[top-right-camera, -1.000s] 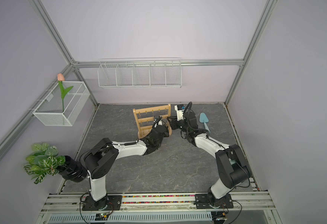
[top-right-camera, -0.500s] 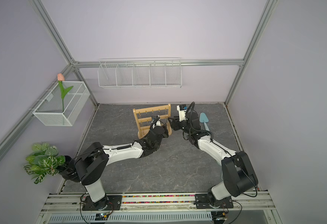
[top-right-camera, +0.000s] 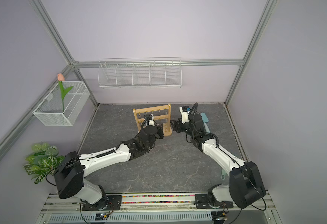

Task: Hang the necklace on the jewelry display stand
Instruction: Hang the necklace on the stand, then reset both arms

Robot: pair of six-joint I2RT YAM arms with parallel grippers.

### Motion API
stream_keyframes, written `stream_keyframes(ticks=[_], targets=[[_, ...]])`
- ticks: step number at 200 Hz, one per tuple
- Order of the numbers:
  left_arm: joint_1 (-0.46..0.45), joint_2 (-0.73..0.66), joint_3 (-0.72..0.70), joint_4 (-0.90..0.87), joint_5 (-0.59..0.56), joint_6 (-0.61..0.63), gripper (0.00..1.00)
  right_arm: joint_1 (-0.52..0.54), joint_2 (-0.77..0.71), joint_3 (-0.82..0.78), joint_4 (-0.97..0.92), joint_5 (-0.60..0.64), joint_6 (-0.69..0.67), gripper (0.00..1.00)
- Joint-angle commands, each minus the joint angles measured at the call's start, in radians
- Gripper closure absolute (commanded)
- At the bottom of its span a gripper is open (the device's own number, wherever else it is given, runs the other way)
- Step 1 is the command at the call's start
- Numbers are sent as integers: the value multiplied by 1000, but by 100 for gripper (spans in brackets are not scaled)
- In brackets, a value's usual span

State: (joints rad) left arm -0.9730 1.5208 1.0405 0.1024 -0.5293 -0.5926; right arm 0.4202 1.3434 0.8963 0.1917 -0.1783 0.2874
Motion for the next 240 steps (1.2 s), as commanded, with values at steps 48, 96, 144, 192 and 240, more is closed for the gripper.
stream_keyframes(ticks=[48, 96, 144, 192, 240], targets=[[112, -322, -78, -442, -34, -5, 1, -3, -126, -99, -300, 171, -9, 11], [432, -442, -126, -510, -95, 126, 0, -53, -215, -220, -302, 413, -113, 11], [765, -387, -295, -179, -51, 425, 0, -281, -257, -467, 149, 494, -184, 11], [847, -294, -537, 236, 127, 545, 0, -411, -43, -575, 544, 415, -223, 11], [889, -81, -560, 507, 272, 571, 0, -465, 192, -614, 874, 225, -281, 11]])
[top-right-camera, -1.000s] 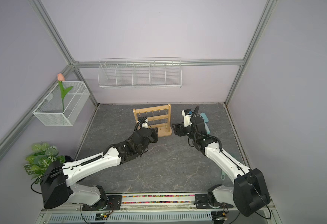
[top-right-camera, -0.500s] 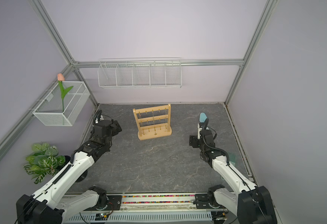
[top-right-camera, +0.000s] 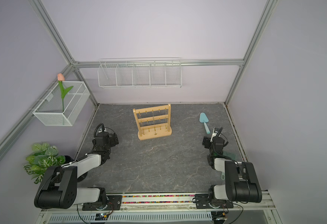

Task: Hang the necklace on the jewelry display stand
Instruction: Reset both arms

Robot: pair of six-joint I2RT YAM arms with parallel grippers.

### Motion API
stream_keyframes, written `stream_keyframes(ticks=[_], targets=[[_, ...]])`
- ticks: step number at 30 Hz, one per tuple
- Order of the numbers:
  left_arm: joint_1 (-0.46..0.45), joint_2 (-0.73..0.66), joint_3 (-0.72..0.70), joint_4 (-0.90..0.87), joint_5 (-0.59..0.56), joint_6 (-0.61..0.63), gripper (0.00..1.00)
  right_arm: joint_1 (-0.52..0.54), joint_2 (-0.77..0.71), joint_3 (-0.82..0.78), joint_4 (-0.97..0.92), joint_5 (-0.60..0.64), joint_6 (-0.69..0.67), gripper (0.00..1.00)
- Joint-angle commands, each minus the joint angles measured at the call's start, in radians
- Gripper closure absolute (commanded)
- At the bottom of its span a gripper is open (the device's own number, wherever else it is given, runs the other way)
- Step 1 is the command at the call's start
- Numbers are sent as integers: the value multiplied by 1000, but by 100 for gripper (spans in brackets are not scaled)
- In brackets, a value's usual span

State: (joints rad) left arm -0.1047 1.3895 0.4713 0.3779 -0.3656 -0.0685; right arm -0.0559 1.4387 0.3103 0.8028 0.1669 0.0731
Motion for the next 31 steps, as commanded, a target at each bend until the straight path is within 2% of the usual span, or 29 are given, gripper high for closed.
stream_keyframes(ticks=[1, 2, 4, 6, 8, 16, 19, 22, 28, 31], targets=[[21, 51, 8, 250, 109, 47, 0, 13, 107, -29, 277, -118, -67, 11], [23, 85, -7, 303, 118, 48, 0, 14, 137, -30, 336, -117, -65, 11], [36, 128, -45, 401, 153, 49, 0, 7, 78, 14, 151, -154, -69, 11], [53, 127, -38, 387, 178, 39, 0, 9, 121, 26, 207, -150, -69, 11], [56, 128, -36, 383, 183, 37, 0, 13, 94, 45, 119, -146, -73, 11], [56, 123, -33, 367, 181, 37, 0, 21, 121, -101, 439, -193, -103, 11], [56, 123, -32, 369, 181, 36, 0, 22, 94, -70, 338, -203, -108, 11], [57, 123, -32, 368, 180, 35, 0, 33, 112, -58, 346, -196, -120, 11], [56, 123, -32, 366, 182, 38, 0, 42, 104, 10, 200, -237, -152, 11], [57, 123, -32, 366, 183, 38, 0, 46, 107, -2, 232, -158, -123, 11]])
